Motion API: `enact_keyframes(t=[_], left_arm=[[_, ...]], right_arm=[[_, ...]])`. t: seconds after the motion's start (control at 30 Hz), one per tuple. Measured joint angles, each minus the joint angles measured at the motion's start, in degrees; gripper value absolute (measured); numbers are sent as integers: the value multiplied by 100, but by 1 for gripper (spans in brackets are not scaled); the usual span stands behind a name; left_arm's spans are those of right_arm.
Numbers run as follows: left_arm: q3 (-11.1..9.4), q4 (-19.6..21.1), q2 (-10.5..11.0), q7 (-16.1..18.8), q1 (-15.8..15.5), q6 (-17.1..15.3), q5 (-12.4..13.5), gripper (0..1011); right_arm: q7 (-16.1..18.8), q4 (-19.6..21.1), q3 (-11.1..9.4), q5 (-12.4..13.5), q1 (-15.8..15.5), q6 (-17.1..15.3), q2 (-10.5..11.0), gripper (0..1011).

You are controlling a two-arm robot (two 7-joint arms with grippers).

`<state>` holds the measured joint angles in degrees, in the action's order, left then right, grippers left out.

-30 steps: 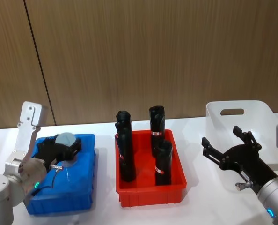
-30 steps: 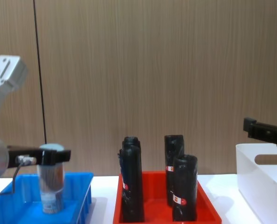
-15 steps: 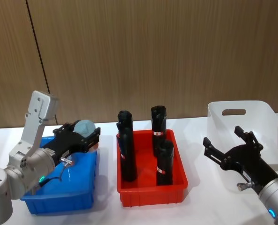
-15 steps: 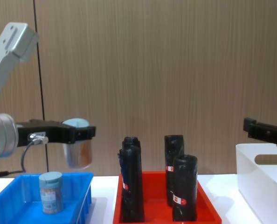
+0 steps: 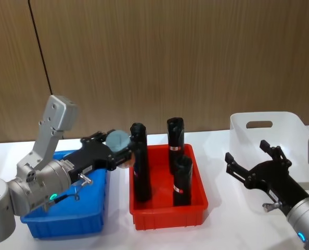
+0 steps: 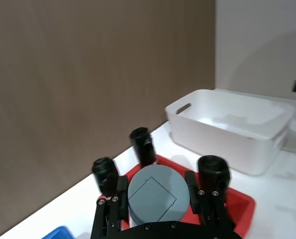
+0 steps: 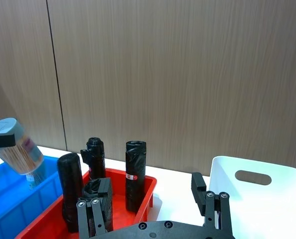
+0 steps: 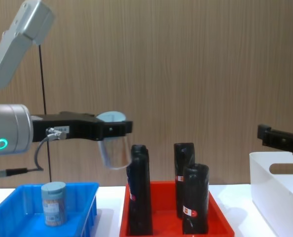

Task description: Pick the cotton swabs from the blue box and place them into the white box.

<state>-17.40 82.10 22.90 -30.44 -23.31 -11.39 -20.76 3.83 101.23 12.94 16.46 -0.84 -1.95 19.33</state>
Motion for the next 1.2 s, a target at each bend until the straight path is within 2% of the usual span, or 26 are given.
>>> enact_keyframes(t=[0.4,0.67,0.77,0.8,1.0,1.2], left_arm=[[-102,-44,-35,-1046,-178,79,76,691],[-163,-158,-66,-1724,-292,180,28,691],[-187,-232,-83,-2076,-349,247,-55,691],[-187,-232,-83,-2076,-349,247,-55,691],[-221,-372,-102,-2619,-413,384,-302,691],[-229,-411,-87,-2816,-414,448,-490,690]], right_arm=[[0,0,0,0,0,0,0,1001],[0,0,0,0,0,0,0,1001],[0,0,0,0,0,0,0,1001],[0,0,0,0,0,0,0,1001],[0,0,0,0,0,0,0,1002],[0,0,0,0,0,0,0,1001]])
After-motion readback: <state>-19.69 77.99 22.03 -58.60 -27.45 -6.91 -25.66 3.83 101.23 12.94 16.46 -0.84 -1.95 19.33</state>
